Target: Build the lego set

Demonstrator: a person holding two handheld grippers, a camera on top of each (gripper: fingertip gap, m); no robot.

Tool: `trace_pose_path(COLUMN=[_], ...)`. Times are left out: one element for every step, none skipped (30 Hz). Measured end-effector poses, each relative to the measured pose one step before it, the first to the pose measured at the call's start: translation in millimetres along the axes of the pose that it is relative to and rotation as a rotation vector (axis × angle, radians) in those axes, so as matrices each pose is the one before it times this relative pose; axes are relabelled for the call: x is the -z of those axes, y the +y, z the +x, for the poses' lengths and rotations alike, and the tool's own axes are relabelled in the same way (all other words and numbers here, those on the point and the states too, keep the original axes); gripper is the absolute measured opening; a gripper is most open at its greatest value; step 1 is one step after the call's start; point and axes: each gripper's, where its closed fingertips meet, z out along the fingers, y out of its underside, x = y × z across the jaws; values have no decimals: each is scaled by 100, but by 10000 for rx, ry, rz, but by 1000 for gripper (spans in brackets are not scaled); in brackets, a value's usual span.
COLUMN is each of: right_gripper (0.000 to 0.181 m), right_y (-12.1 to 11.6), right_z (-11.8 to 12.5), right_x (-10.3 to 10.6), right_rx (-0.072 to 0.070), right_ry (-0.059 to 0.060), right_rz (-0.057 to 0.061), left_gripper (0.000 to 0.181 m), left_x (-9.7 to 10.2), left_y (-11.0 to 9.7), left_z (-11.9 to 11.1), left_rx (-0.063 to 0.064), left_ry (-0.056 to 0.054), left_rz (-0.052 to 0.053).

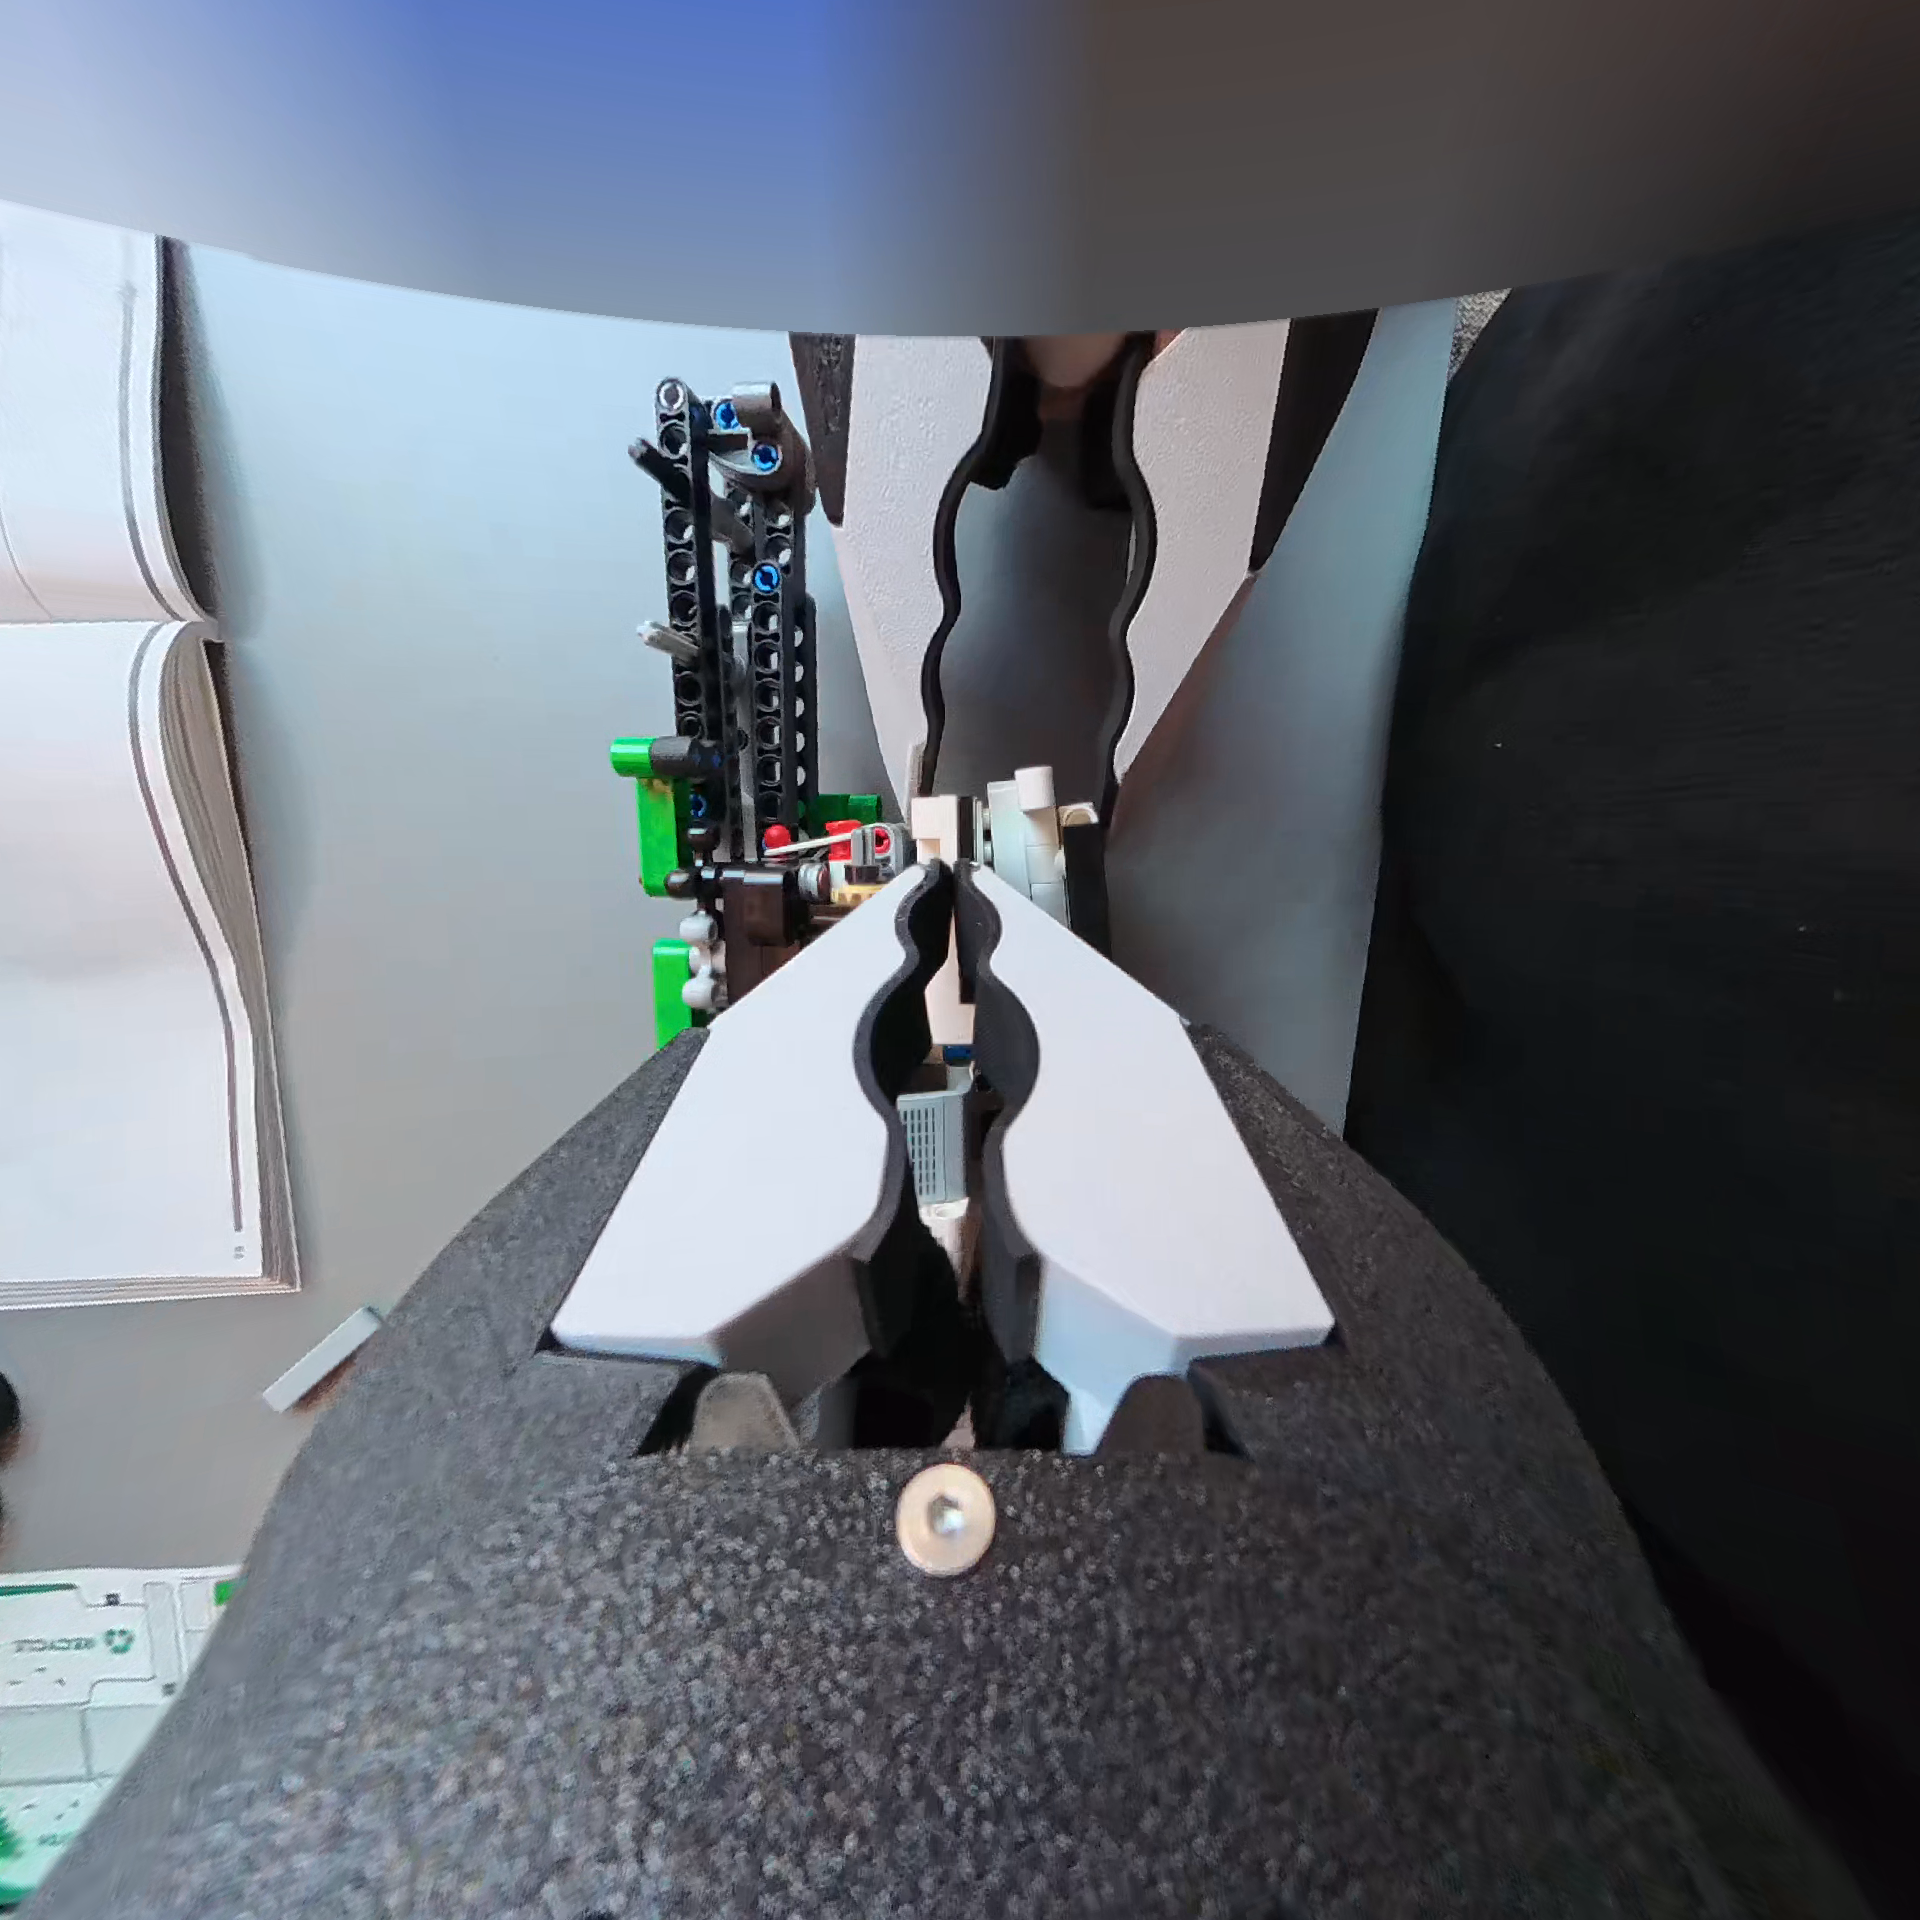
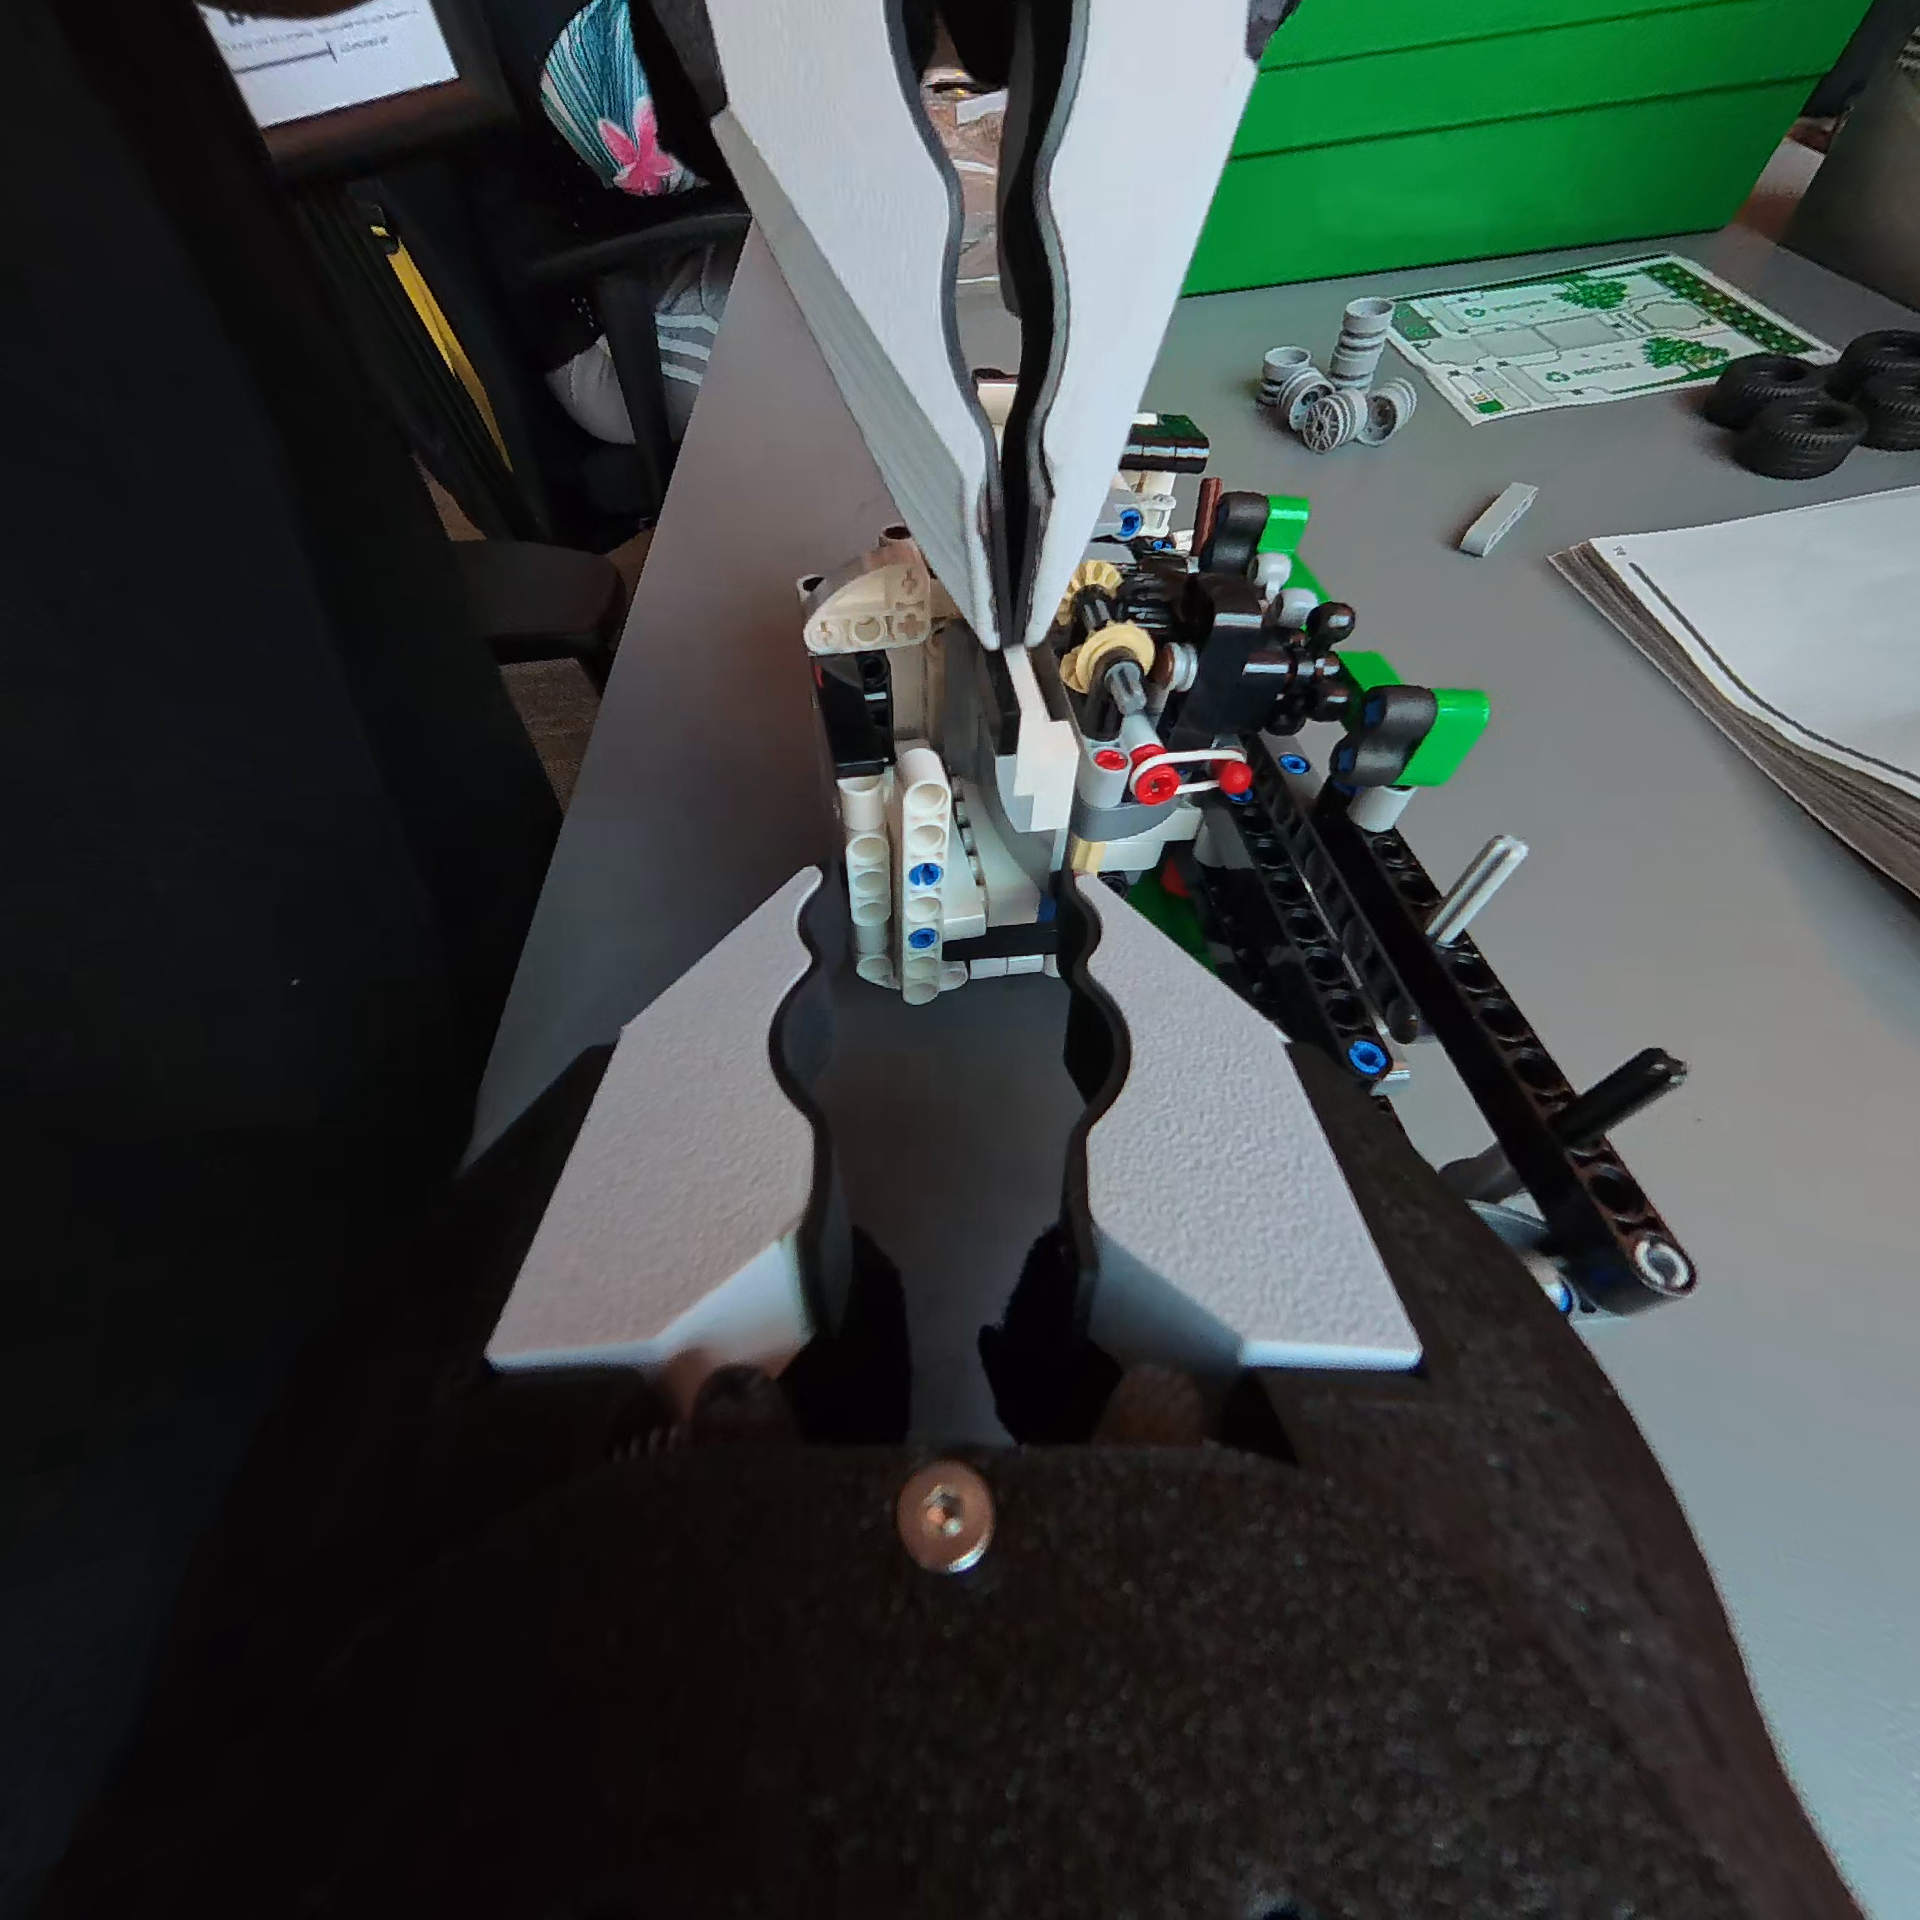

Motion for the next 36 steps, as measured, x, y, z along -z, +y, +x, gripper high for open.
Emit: trace_pose_path(right_gripper=[39, 39, 39, 39, 39, 39, 39, 39, 39, 39, 39, 39, 39, 39, 39, 39, 39, 39, 39, 39, 39, 39, 39, 39, 38, 39, 39, 39, 38, 38, 38, 38, 38, 39, 40, 41], right_y=[-6, -17, -23, -13, -34, -110, -134, -89, -56, -26, -10, -7, 0, -11, 3, -12, -3, 3, 1, 1, 6, -1, -2, 1, 8, 12, 12, -1, 8, -4, -11, -5, -7, -6, -9, -5], right_z=[-3, -2, 8, 9, -11, 3, 10, 6, 25, 26, 6, -21, -1, 2, 2, 1, -4, -3, 4, -1, -3, 2, 1, -5, 3, -18, -10, 5, 4, -11, 5, -1, 23, 37, 69, 123], right_x=[2, 5, 18, 11, 20, 14, 16, 7, -11, -32, -29, -19, -17, -13, 8, 4, 5, 1, -5, 6, -4, 1, 0, 7, -1, 0, 5, 7, -3, 4, 6, 5, 16, 10, 10, 28], right_rx=[4, 5, -5, -28, -30, -19, -16, -22, -24, -22, -10, -1, -12, -30, -38, -33, -13, 7, 9, -4, -10, -6, -6, -19, -27, -37, -21, -15, -16, -11, -8, -14, -19, -20, -22, -33], right_ry=[1, 1, -3, -15, -39, -29, -20, -25, -14, 0, -15, -19, -15, -23, -30, -28, -12, 4, 4, -4, -8, -6, -6, -10, -15, -15, -13, -4, 0, -8, -3, -9, 0, 16, 30, 68], right_rz=[7, 8, 17, 11, 22, 70, 82, 57, 29, 7, -6, -2, 0, -1, 2, 4, 2, -1, -2, 1, 1, -1, 0, -1, -4, -5, -2, 0, 0, 4, 10, 3, 7, 5, 5, 7], left_gripper=[0, 0, 0, 0, 0, 0, 0, 0, 0, 0, 0, 0, 0, 0, 0, 0, 3, 11, 15, 19, 21, 22, 23, 22, 20, 20, 18, 15, 12, 8, 6, 6, 6, 6, 6, 5], left_x=[-14, -29, -53, -47, -18, -64, -31, -71, -110, -35, 100, 222, 312, 371, 443, 452, 289, 114, -52, -168, -224, -250, -230, -192, -155, -134, -179, -220, -256, -253, -187, -124, -26, -22, -20, -1], left_y=[-27, -81, -117, -97, -136, -54, -185, -181, 22, 180, 289, 75, -200, -245, -109, 37, 174, 290, 366, 277, 129, 104, 3, -14, -31, -78, 47, 148, 259, 272, 175, 88, -33, -31, -102, -249], left_z=[65, 132, 80, -26, -122, 42, 287, 333, 95, -126, -127, -53, 49, -36, -315, -539, -398, -245, -75, 36, 24, 223, 218, 252, 149, -42, -30, 22, 68, 121, 42, -13, -92, -88, -7, -38], left_rx=[-39, -8, 155, 364, 469, 376, 308, 292, 183, -23, -246, -249, -154, -112, -150, -163, -112, -52, -87, -149, -153, -170, -156, -163, -154, -103, -75, -98, -156, -217, -193, -109, -3, 100, 225, 395], left_ry=[97, 186, 199, 189, 136, 190, 298, 293, 89, -124, -215, -198, -114, -123, -245, -347, -217, -95, -7, 15, -27, 86, 92, 122, 60, -22, 13, 21, 12, 1, -68, -55, -58, -16, 64, 93], left_rz=[-50, 83, 191, 163, 175, 103, 183, 157, 19, -89, -179, -74, 80, 118, 20, -38, -119, -194, -233, -181, -118, -118, -50, -36, -27, 7, -74, -135, -187, -193, -120, -57, 13, 15, 71, 189])
